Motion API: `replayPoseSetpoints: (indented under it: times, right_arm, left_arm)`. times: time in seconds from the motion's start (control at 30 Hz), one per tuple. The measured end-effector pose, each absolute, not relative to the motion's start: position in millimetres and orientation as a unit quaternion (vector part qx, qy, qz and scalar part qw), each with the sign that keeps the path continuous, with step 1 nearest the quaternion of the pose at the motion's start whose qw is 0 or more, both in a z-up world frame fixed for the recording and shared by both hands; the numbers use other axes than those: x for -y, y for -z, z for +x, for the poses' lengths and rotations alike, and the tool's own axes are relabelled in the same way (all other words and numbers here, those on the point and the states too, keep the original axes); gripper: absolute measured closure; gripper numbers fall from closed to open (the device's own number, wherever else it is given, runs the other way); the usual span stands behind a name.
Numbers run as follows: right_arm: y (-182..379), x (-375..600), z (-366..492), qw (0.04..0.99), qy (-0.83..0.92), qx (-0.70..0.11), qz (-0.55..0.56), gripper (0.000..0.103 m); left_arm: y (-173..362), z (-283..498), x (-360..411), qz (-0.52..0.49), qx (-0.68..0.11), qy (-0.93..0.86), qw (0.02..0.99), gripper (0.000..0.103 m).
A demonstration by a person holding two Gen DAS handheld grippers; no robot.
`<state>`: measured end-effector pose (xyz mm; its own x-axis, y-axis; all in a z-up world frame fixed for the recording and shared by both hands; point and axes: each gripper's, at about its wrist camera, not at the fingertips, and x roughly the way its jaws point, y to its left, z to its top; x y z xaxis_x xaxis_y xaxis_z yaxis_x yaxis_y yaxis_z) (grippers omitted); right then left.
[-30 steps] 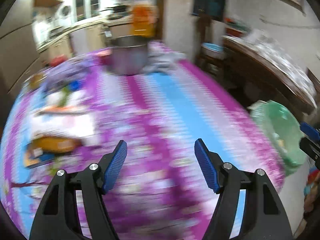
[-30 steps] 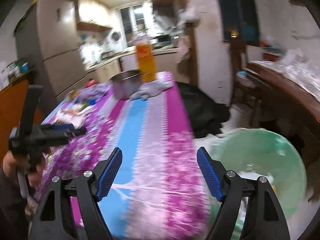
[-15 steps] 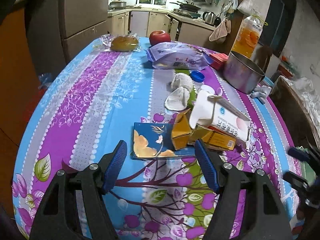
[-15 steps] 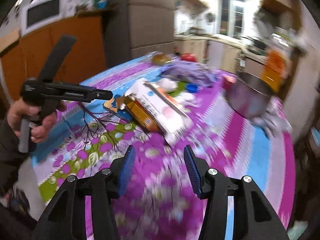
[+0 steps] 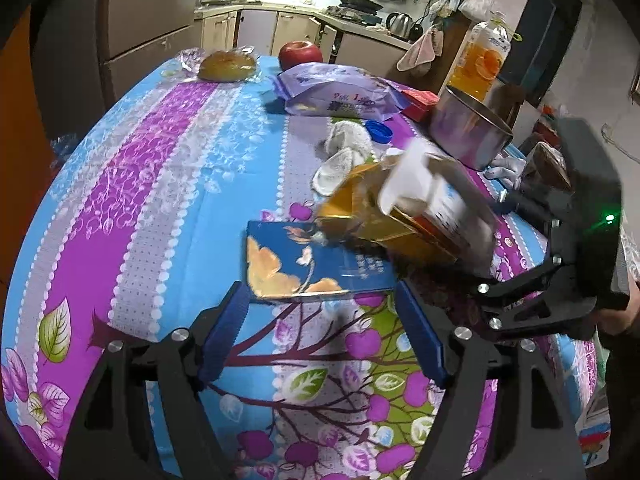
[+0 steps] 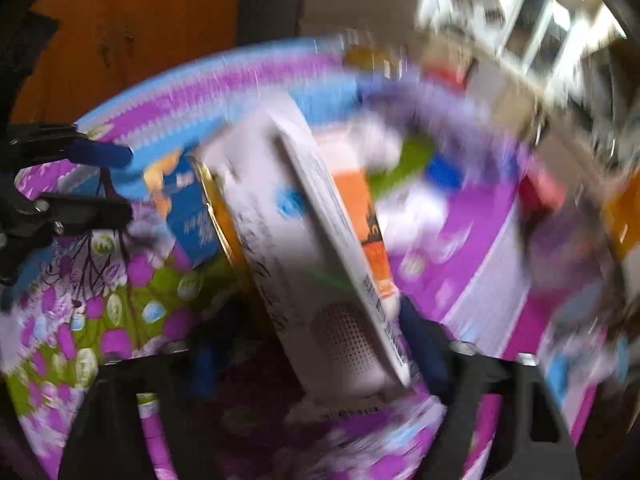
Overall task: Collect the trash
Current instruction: 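Move both open tools back over the trash on the table, then grasp the white medicine box with the right tool while the left tool grasps the gold carton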
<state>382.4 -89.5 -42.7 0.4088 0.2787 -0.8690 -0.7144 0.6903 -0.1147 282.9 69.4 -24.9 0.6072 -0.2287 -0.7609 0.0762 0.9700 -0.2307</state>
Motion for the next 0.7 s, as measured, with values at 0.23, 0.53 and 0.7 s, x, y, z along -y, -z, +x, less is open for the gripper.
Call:
replayPoseSetpoints:
  times: [0.23,0.53,0.7]
  right_arm:
    - [30.5,151.3,323.5,0.763,-0.336,-0.550,0.051,0.053]
    - [29.9,196.6,269.4,0.818,-0.267,-0.509,-0.017,0.031]
    - [30.0,173.9,278.9,0.825,-0.262,-0.497,-0.061,0.027]
  left_arm:
    - [32.7,281.8,-86.9,-0.119,-0.441,0.082,0.886,0.030]
    - [40.6,277.3,-71.7,-0.109,-0.453,0.095,0.880,0.028]
    - [38.2,276.9,-50.9,-0.097,-0.457,0.107,0.878,0.028]
